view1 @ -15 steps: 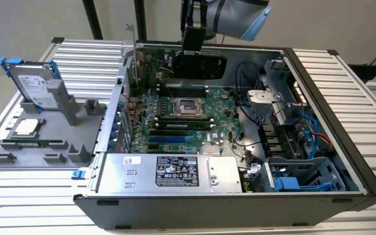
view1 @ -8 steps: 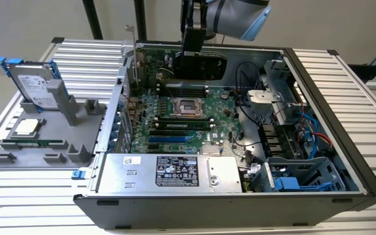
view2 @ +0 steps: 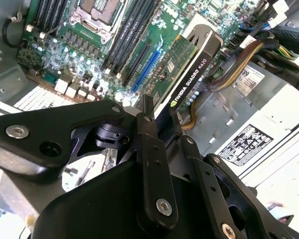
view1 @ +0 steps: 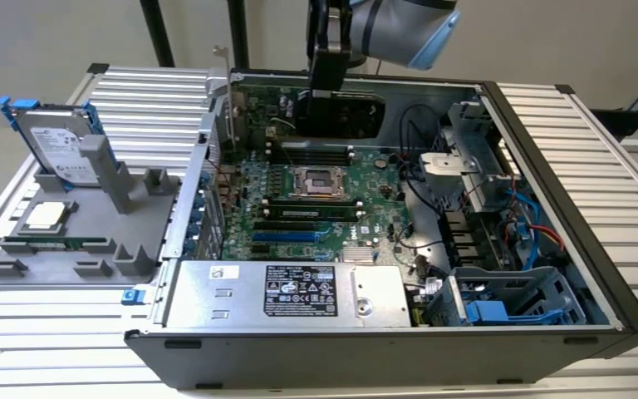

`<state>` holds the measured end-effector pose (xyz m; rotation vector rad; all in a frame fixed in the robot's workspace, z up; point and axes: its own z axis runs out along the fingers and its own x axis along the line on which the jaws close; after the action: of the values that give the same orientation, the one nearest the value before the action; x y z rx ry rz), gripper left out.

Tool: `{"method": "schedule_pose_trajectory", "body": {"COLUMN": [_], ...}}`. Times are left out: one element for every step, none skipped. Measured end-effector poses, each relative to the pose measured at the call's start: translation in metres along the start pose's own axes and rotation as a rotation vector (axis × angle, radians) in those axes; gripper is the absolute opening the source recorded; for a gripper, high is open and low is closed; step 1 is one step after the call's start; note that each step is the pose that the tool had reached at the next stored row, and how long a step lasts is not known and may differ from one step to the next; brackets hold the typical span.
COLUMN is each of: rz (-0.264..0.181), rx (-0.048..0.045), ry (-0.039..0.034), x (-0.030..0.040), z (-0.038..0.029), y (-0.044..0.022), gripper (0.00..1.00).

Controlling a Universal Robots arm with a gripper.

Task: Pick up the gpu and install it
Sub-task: 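Insert the gpu into the slot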

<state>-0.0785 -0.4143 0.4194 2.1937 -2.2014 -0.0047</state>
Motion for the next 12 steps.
{"method": "schedule_pose_trajectory", "body": {"rz": [0.000,0.000,0.000,0.000,0.000,0.000,0.000,0.000,0.000,0.000,0.000,0.000], "rx": [0.0007,0.0013,0.0018,0.0023,0.0029,0.0031,0.0031,0.0031,0.0032,0.0031,0.0032,0.0033], "ry": [0.0013,0.0023,0.0033,0.0044,0.0054,0.0057,0.0058,0.0059,0.0058,0.0058,0.0057,0.0056], "x": [0.0000,0.0000,0.0000,-0.0001,-0.0001,-0.0001,-0.0001,-0.0001,-0.0001,-0.0001,-0.0001,-0.0001], "z": [0.0005,0.0010,0.0014,0.0019,0.0023,0.0025,0.0025,0.0025,0.0026,0.0026,0.0028,0.0032], "y": [0.0000,0.0000,0.0000,0.0000,-0.0001,-0.0001,-0.0001,0.0000,0.0000,0.0000,0.0000,-0.0001], "gripper": [0.00,0.00,0.00,0.00,0.00,0.00,0.00,0.00,0.00,0.00,0.00,0.00]}}
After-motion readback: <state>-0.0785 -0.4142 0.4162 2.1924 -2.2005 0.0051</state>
